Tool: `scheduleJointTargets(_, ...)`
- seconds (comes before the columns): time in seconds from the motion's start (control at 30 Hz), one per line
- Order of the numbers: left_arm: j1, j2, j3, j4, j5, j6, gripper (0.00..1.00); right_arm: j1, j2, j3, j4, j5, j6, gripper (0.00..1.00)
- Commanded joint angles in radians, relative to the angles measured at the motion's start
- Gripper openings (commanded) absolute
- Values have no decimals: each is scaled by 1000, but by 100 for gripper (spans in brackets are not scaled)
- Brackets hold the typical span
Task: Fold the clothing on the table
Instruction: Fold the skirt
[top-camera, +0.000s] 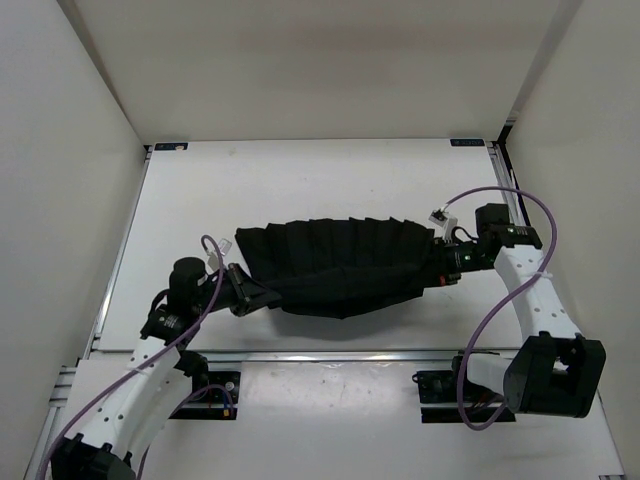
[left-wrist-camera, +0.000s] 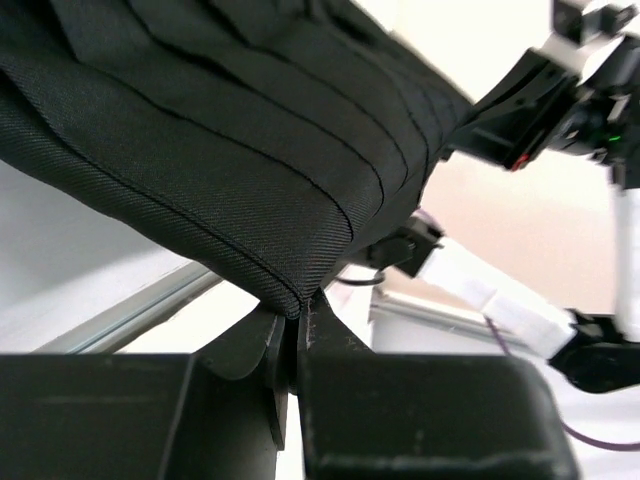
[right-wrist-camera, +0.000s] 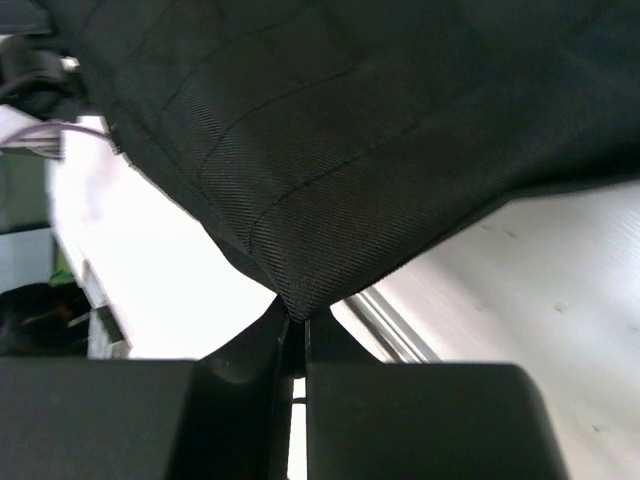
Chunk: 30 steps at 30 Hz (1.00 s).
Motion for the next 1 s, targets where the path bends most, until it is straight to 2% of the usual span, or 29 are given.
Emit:
scheduleJointTargets(0.0, 92, -36, -5, -13, 33, -24, 0, -36, 6, 58, -23, -11, -42, 0)
scheduleJointTargets(0.23, 85, -13, -2, 68, 8, -84, 0, -30, 9, 62, 3, -19, -32, 0)
scheduleJointTargets(0.37, 124, 57, 4, 333, -13, -264, 0, -13, 77, 139, 64, -45, 23, 0)
scheduleJointTargets(0.53, 133, 315, 172, 448, -58, -260, 0, -30, 239, 242, 156, -157, 144, 0)
scheduleJointTargets(0.67, 170, 502, 232, 535, -108, -335, 0, -65, 403, 294, 267, -260, 297, 0)
scheduleJointTargets(0.73, 182, 669, 336, 574, -137, -335, 0, -82, 489, 347, 323, -298, 383, 0)
scheduleJointTargets(0.77, 188, 714, 396, 585, -150, -320, 3, -96, 564, 416, 367, -307, 432, 6)
scheduleJointTargets(0.8, 194, 802, 416, 622, -168, -311, 19, -96, 630, 497, 419, -319, 487, 21)
scheduleJointTargets(0.83, 198, 893, 463, 678, -197, -317, 37, -89, 670, 604, 467, -307, 538, 69)
scheduleJointTargets(0.87, 207, 935, 487, 718, -202, -341, 39, -75, 751, 669, 471, -295, 532, 79)
scheduleJointTargets(0.9, 216, 1021, 496, 817, -235, -380, 49, -64, 826, 817, 430, -214, 496, 81)
scheduleJointTargets(0.93, 237, 1107, 520, 893, -252, -409, 95, -47, 851, 878, 409, -153, 474, 85)
scheduleJointTargets(0.97, 244, 1146, 578, 916, -253, -459, 99, -29, 885, 986, 361, -31, 430, 90)
